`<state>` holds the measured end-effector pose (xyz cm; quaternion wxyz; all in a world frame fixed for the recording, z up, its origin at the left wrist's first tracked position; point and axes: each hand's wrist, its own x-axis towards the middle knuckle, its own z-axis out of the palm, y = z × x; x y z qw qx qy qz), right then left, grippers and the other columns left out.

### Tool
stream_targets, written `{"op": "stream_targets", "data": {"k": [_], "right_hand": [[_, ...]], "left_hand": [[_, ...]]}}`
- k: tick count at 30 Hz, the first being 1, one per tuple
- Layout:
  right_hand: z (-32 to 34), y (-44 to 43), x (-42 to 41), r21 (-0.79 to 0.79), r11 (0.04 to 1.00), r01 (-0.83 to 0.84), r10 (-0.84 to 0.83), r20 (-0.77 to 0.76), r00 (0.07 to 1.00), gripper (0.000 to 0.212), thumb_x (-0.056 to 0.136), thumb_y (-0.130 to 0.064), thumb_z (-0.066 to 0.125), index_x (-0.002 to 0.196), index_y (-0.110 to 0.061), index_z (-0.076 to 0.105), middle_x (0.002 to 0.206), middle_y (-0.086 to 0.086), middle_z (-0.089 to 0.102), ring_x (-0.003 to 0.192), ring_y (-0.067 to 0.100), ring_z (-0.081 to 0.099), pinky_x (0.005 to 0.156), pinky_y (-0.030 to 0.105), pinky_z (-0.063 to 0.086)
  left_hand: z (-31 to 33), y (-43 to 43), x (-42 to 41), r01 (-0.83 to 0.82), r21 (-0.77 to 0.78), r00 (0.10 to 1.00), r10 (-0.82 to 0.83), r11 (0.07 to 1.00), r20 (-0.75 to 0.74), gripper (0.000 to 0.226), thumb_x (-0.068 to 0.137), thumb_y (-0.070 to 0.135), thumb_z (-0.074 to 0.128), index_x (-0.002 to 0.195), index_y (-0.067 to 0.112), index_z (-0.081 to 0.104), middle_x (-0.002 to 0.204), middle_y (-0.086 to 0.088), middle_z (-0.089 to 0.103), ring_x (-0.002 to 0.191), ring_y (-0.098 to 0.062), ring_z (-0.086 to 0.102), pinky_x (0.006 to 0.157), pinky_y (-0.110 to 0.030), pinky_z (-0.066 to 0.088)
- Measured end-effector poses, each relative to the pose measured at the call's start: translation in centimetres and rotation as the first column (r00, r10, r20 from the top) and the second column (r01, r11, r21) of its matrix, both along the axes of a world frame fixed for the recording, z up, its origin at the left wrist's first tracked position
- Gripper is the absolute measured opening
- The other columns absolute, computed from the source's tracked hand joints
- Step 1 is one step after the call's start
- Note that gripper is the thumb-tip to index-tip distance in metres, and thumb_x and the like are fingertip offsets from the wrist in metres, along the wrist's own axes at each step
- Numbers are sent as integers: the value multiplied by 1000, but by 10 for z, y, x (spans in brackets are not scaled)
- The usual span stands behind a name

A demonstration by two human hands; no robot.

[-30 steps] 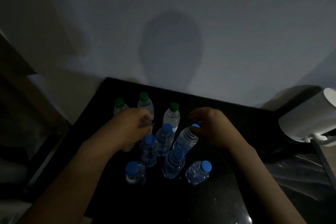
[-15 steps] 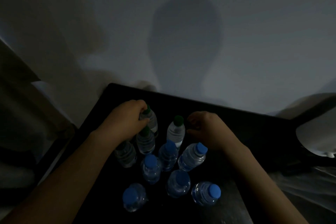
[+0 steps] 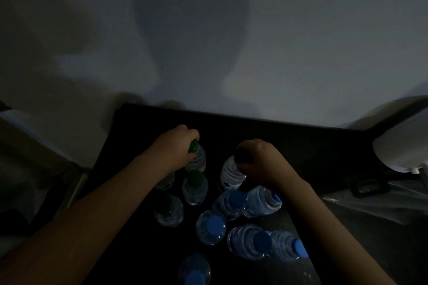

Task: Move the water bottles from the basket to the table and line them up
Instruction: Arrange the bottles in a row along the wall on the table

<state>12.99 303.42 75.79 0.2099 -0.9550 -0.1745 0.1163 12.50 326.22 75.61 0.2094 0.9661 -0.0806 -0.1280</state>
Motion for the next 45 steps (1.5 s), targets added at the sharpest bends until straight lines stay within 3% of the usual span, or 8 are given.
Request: {"op": "stream_targets", "data": {"k": [6, 11, 19, 29, 36, 40, 45], "right_hand": [[-8, 3, 6, 30, 997, 68, -69, -1, 998, 21, 77, -22, 73, 95, -14, 67, 95, 2, 55, 80, 15, 58, 60, 14, 40], [-4, 8, 11, 2, 994, 107, -107, 18, 994, 24, 75, -28, 74, 89, -10, 66, 90, 4, 58, 76, 17, 58, 63, 28, 52], [22, 28, 40, 46, 992, 120, -124, 87, 989, 25, 72, -27, 75, 83, -5, 67, 80, 9, 66, 69, 20, 64, 65, 42, 56], [28, 75, 75, 17, 998, 63, -64, 129, 990, 23, 74, -22, 73, 84, -2, 67, 82, 13, 65, 72, 23, 63, 67, 42, 56], [30, 109, 95, -15, 1000, 6, -3, 159, 987, 18, 71, -21, 72, 79, -5, 67, 80, 11, 62, 73, 24, 60, 64, 39, 52], [27, 130, 101, -18, 1000, -18, 21, 162, 987, 17, 72, -19, 71, 79, -4, 67, 80, 12, 61, 73, 25, 60, 65, 39, 52], [23, 153, 108, -33, 999, -27, 31, 146, 989, 18, 71, -18, 71, 80, -2, 67, 82, 14, 61, 75, 26, 60, 65, 37, 50]], "left_hand": [[-6, 2, 16, 10, -84, 998, -5, 996, 61, 23, 71, 20, 73, 90, 11, 63, 92, -6, 50, 81, -21, 55, 73, -30, 45], [-4, 16, 36, -7, -97, 998, 13, 995, 64, 25, 68, 21, 75, 88, 12, 64, 89, -3, 49, 78, -17, 51, 70, -29, 43], [8, 63, 69, -25, -47, 987, 32, 999, 156, 21, 65, 18, 76, 80, 12, 63, 86, -7, 55, 81, -23, 55, 69, -31, 44], [8, 129, 100, -24, 55, 981, 13, 998, 196, 22, 63, 17, 76, 79, 6, 65, 85, -14, 61, 83, -29, 56, 74, -38, 48], [-1, 164, 116, -21, 86, 990, 9, 996, 138, 23, 65, 20, 76, 81, 10, 63, 90, -10, 57, 84, -27, 55, 76, -37, 49], [-1, 181, 126, -8, 99, 993, -4, 995, 117, 22, 66, 18, 75, 73, 15, 54, 83, -7, 51, 82, -27, 54, 75, -40, 49], [-1, 196, 145, -1, 69, 984, -11, 998, 178, 20, 66, 16, 75, 77, 9, 61, 79, -5, 50, 80, -25, 52, 69, -31, 42]]}}
